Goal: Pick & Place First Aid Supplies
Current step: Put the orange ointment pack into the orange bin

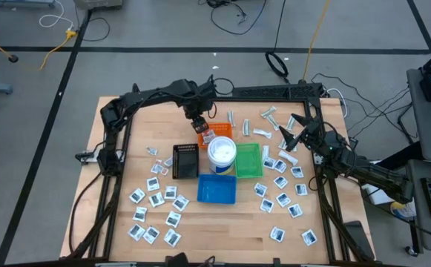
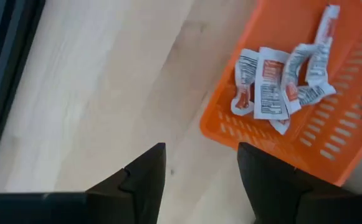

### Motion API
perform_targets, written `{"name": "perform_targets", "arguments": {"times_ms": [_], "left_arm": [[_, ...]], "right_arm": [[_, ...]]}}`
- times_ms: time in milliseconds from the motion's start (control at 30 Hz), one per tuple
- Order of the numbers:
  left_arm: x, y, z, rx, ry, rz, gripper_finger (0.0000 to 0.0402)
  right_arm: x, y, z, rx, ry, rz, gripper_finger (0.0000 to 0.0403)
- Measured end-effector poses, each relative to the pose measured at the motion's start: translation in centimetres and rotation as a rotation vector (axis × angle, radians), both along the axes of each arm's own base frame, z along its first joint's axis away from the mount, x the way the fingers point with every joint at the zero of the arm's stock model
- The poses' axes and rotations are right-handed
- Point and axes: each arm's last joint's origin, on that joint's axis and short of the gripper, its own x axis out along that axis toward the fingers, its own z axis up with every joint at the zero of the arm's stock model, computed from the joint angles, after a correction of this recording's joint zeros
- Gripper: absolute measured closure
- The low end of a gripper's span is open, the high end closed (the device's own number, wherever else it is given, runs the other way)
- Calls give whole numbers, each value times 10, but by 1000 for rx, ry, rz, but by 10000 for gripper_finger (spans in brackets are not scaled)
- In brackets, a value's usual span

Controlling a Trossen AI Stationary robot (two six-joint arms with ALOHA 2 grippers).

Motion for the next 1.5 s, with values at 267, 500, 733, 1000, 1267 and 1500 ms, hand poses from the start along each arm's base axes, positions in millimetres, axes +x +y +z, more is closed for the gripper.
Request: {"name": "perform_targets", "arguments": {"times_ms": [267,500,733,1000,1267,1500], "left_arm": [[-14,-7,2,-20,8,95,212],[-53,-33,-3,-24,47,-31,174],[-96,-57,-13,-55,98,-18,136],[-139,-82,-21,-82,134,38,113],[-161,-94,-29,-115,193,43,124],[-163,-98,-45,-147,256,-12,122]], "right_arm": [[0,0,0,0,0,0,23],[0,0,0,0,1,0,23],[0,0,0,0,1,0,23],[0,0,0,0,0,0,23],[0,0,0,1,1,0,23],[0,0,0,0,1,0,23]]}}
